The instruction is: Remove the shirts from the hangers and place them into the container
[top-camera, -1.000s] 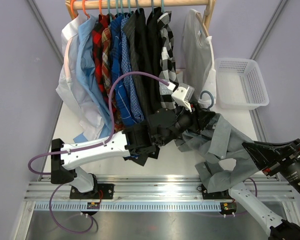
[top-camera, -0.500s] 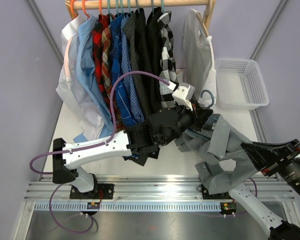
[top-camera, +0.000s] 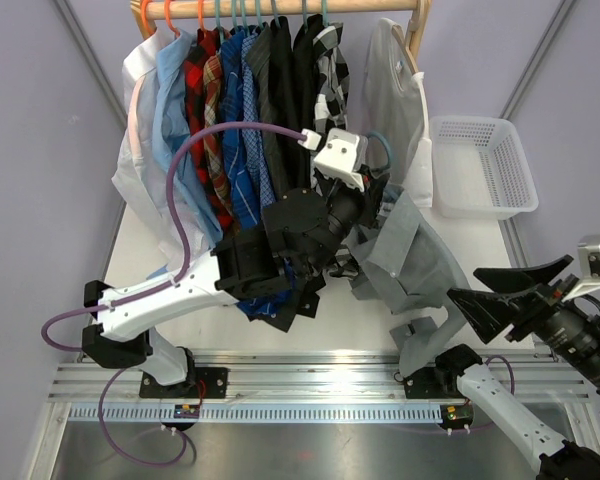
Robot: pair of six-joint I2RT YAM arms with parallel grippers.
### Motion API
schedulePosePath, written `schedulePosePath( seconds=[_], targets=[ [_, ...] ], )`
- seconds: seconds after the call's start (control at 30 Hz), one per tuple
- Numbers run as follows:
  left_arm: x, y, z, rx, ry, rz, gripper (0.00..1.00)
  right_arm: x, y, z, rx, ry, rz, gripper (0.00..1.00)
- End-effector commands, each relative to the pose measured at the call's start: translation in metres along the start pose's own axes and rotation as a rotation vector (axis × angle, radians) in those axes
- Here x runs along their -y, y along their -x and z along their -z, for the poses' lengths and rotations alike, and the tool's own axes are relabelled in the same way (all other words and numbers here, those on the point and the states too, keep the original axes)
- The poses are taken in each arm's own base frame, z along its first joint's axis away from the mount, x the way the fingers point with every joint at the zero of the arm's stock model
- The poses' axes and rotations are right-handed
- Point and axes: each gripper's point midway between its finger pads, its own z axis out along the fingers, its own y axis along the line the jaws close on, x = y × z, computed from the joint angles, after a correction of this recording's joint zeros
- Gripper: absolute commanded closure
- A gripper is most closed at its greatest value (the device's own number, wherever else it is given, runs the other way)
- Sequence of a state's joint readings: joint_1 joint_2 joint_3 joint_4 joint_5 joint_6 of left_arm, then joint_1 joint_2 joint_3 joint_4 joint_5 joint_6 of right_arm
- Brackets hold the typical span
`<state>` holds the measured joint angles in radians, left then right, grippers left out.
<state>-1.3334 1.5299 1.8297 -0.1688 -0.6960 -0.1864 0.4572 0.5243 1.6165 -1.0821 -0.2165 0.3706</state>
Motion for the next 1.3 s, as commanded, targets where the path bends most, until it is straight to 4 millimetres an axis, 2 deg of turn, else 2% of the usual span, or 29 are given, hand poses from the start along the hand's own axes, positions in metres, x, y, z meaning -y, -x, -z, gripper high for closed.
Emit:
schedulePosePath(
  seconds=[0.0,0.03,0.07,0.13,0.17,0.2,0.27,0.3,0.4,0.43,0.47,0.57,0.6,0.63,0.67,0.7,0.73,0.77,0.87,0.9,0.93,1.0,1.03,1.1,1.13,1.17,1.23,1.27],
  targets=[
    [-0.011,0.059,0.002,0.133,0.075,-0.016,1.0,-0.012,-0.005,-0.014,-0.036,0.086,-0.013,0.13],
    [-0.012,0.072,0.002,0.157,0.08,-0.007,1.0,-0.011,-0.01,-0.017,-0.054,0.088,-0.022,0.16],
    [-0.009,0.066,-0.005,0.15,0.09,-0.023,1.0,-0.012,-0.013,-0.018,-0.062,0.099,-0.025,0.22],
    [-0.009,0.068,-0.011,0.155,0.102,-0.044,1.0,-0.013,-0.017,-0.019,-0.073,0.109,-0.038,0.28],
    [-0.009,0.079,-0.011,0.176,0.108,-0.029,1.0,-0.014,-0.019,-0.019,-0.077,0.114,-0.04,0.29],
    [-0.007,0.073,-0.017,0.17,0.113,-0.035,1.0,-0.014,-0.02,-0.019,-0.084,0.114,-0.045,0.31],
    [-0.007,0.081,-0.02,0.185,0.118,-0.051,1.0,-0.014,-0.022,-0.018,-0.09,0.116,-0.048,0.36],
    [-0.005,0.076,-0.026,0.18,0.123,-0.068,1.0,-0.014,-0.023,-0.016,-0.092,0.119,-0.045,0.41],
    [-0.011,0.076,-0.036,0.188,0.161,-0.089,1.0,-0.011,-0.025,-0.014,-0.101,0.101,-0.044,0.71],
    [-0.017,0.077,-0.039,0.191,0.182,-0.093,1.0,-0.01,-0.025,-0.014,-0.105,0.092,-0.043,0.97],
    [-0.021,0.078,-0.04,0.194,0.194,-0.095,1.0,-0.008,-0.024,-0.013,-0.103,0.077,-0.038,1.0],
    [-0.044,0.088,-0.036,0.212,0.252,-0.097,1.0,-0.001,-0.02,-0.004,-0.095,0.023,-0.011,1.0],
    [-0.052,0.084,-0.035,0.201,0.269,-0.117,1.0,0.0,-0.017,0.003,-0.09,0.003,0.002,1.0],
    [-0.066,0.102,-0.023,0.238,0.301,-0.094,1.0,0.003,-0.014,0.006,-0.08,-0.022,0.005,1.0],
    [-0.073,0.109,-0.015,0.252,0.313,-0.101,1.0,0.014,-0.01,0.01,-0.056,-0.088,0.007,1.0],
    [-0.078,0.099,-0.013,0.248,0.325,-0.113,1.0,0.016,0.0,0.018,-0.006,-0.119,0.01,1.0],
    [-0.09,0.12,0.008,0.284,0.337,-0.079,1.0,0.022,0.007,0.024,0.034,-0.159,0.008,1.0],
    [-0.094,0.117,0.014,0.282,0.34,-0.067,1.0,0.038,0.021,0.032,0.114,-0.262,0.004,1.0],
    [-0.111,0.103,0.037,0.26,0.337,-0.034,1.0,0.061,0.047,0.059,0.309,-0.411,-0.04,1.0],
    [-0.114,0.083,0.039,0.224,0.335,-0.055,1.0,0.065,0.051,0.07,0.36,-0.433,-0.048,1.0],
    [-0.12,0.087,0.051,0.233,0.329,-0.031,1.0,0.072,0.059,0.077,0.416,-0.48,-0.059,1.0],
    [-0.127,0.077,0.06,0.217,0.335,-0.024,1.0,0.079,0.061,0.081,0.45,-0.513,-0.075,1.0],
    [-0.129,0.063,0.061,0.2,0.332,-0.001,1.0,0.087,0.062,0.083,0.468,-0.558,-0.086,1.0],
    [-0.138,0.066,0.076,0.214,0.334,0.035,1.0,0.096,0.058,0.083,0.477,-0.604,-0.109,1.0],
    [-0.142,0.058,0.078,0.204,0.337,0.04,1.0,0.102,0.06,0.088,0.506,-0.641,-0.119,1.0],
    [-0.145,0.063,0.085,0.216,0.336,0.06,1.0,0.107,0.058,0.091,0.52,-0.665,-0.127,1.0],
    [-0.144,0.062,0.089,0.219,0.307,0.091,1.0,0.111,0.059,0.095,0.546,-0.689,-0.131,1.0],
    [-0.142,0.059,0.09,0.214,0.288,0.099,1.0,0.112,0.057,0.088,0.521,-0.688,-0.123,1.0]
  ],
)
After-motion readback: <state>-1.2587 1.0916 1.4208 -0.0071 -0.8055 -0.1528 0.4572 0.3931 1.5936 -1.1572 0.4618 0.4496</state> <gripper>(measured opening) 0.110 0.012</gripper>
